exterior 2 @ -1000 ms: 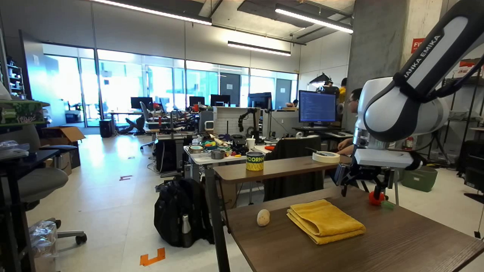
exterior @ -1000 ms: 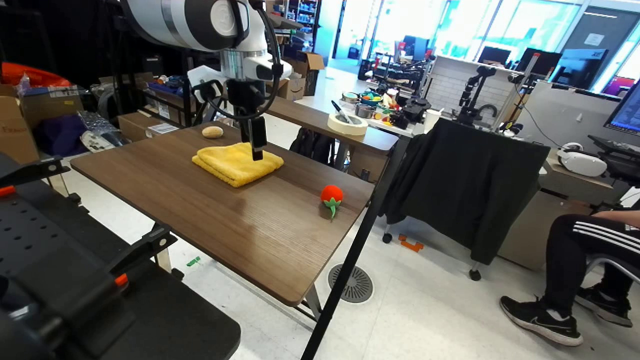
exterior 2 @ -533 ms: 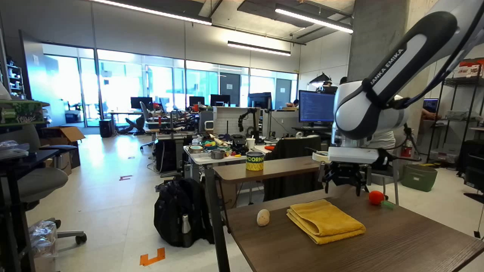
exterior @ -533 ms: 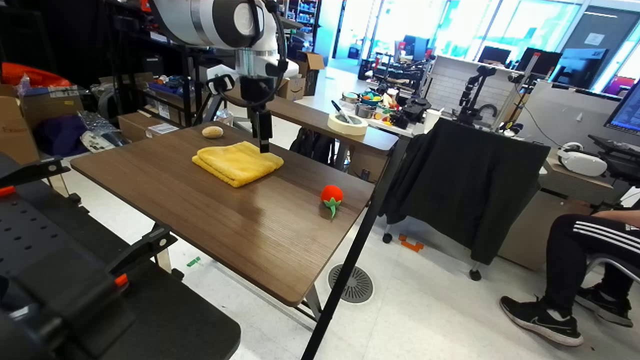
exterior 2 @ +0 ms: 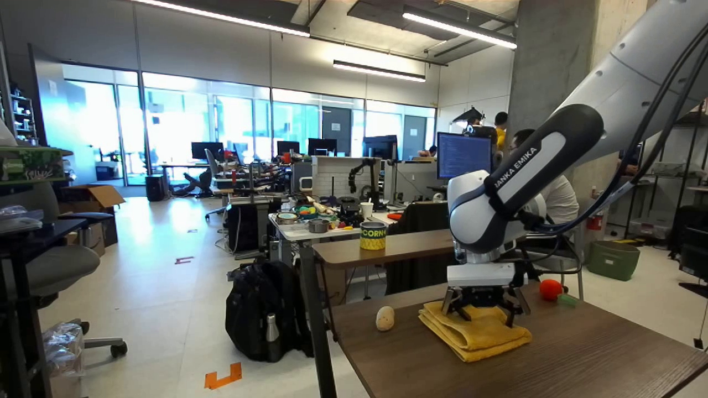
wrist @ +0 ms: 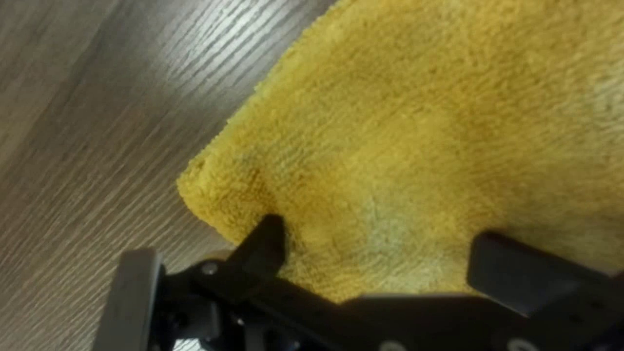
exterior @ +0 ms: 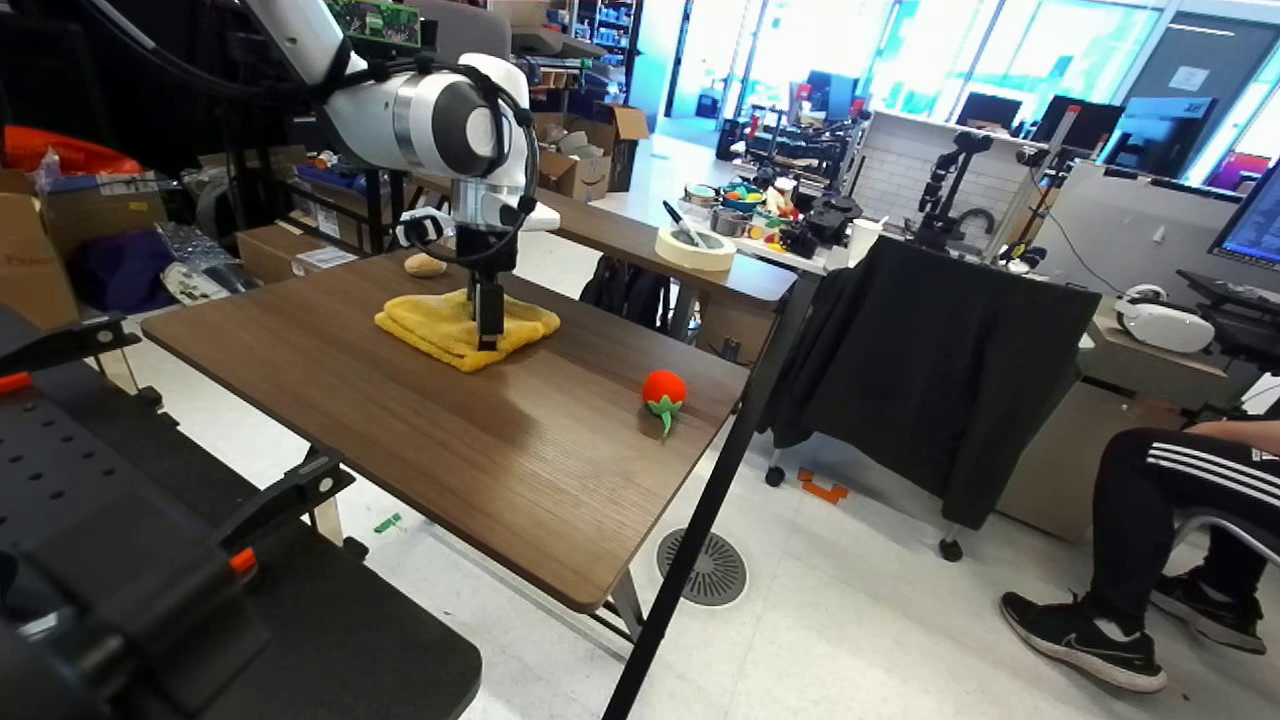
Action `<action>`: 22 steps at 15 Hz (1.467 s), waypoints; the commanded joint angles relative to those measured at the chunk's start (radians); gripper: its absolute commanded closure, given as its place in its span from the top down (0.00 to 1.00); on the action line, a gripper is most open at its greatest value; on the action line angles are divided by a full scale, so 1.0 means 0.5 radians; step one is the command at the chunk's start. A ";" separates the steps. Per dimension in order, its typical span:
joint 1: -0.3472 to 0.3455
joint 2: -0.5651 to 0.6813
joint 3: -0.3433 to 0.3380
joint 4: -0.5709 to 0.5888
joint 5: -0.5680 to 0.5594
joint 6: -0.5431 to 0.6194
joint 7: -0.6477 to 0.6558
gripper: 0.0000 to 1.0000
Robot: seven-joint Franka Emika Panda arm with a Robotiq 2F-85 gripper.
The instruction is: Wipe the table with the yellow towel
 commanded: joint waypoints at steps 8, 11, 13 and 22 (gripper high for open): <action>-0.276 0.004 -0.124 -0.181 0.059 0.103 0.146 1.00; -0.341 -0.046 -0.136 -0.276 0.104 0.206 0.255 1.00; -0.304 -0.173 -0.088 -0.450 0.062 0.317 0.162 1.00; 0.313 -0.775 -0.170 -1.355 -0.375 0.881 -0.017 1.00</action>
